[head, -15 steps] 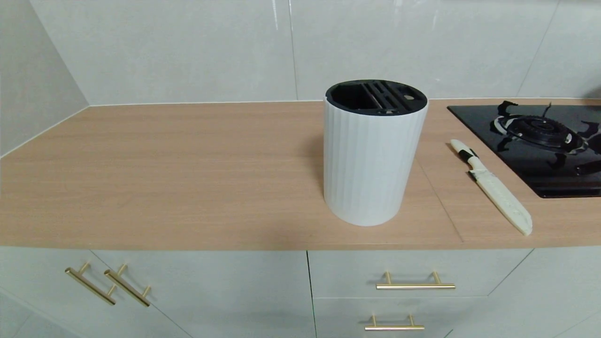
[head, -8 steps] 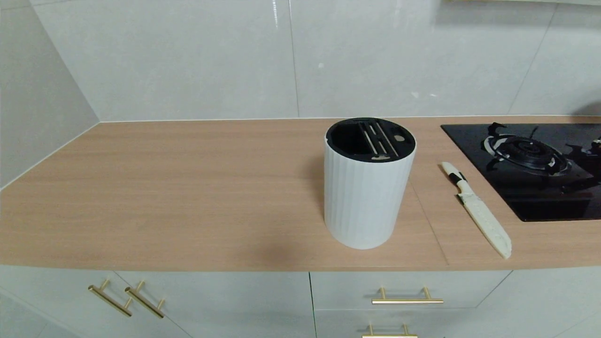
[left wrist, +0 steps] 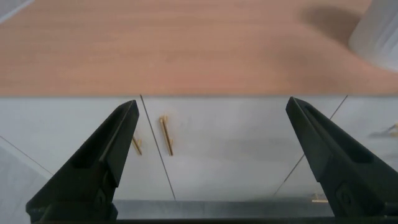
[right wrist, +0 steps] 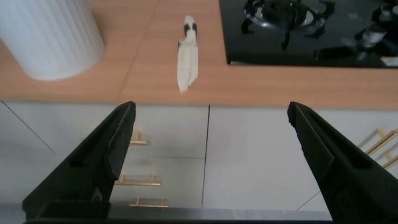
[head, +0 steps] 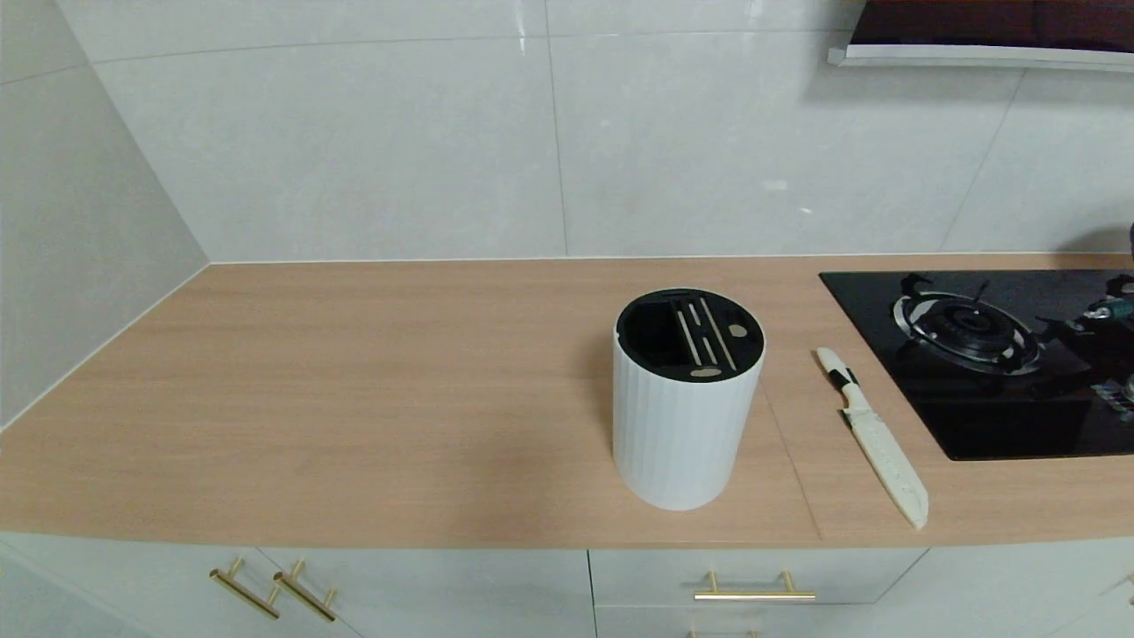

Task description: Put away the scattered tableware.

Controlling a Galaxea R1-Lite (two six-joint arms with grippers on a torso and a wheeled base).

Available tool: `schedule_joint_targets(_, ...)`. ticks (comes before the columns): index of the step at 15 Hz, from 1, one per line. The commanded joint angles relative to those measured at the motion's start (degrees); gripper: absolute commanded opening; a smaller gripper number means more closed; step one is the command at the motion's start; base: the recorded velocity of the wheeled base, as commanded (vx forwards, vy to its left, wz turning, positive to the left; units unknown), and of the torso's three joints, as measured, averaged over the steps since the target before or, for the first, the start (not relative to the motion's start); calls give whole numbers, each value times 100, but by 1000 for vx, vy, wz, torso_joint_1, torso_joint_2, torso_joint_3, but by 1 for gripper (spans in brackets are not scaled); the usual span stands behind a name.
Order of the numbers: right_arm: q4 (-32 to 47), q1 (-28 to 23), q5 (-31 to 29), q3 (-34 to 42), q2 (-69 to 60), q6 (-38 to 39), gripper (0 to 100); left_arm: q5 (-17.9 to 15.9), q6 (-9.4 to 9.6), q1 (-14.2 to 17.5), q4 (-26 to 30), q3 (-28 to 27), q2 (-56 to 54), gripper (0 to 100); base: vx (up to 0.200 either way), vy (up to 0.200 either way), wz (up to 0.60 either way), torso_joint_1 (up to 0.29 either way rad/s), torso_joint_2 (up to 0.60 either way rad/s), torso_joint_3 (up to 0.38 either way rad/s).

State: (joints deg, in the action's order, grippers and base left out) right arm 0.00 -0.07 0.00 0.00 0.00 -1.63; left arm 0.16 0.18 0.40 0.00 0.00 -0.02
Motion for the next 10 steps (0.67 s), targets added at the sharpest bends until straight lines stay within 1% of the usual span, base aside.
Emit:
schedule_joint_targets(1,0,-1,0,0,9,-4,100,-7,-1,-5,0,0,2,100,0,0,0,295,-608,-305)
schedule_joint_targets(6,0,-1,0,0,9,5,100,2,-1,-5,0,0,2,100,0,0,0,219,-449,-230)
schedule_joint_targets(7,0,-1,0,0,9,5,100,2,-1,4,0,0,2,100,0,0,0,95,-237,-105)
schedule_joint_targets(10,0,-1,0,0,9,5,100,2,-1,-5,0,0,2,100,0,0,0,12,-20,-14)
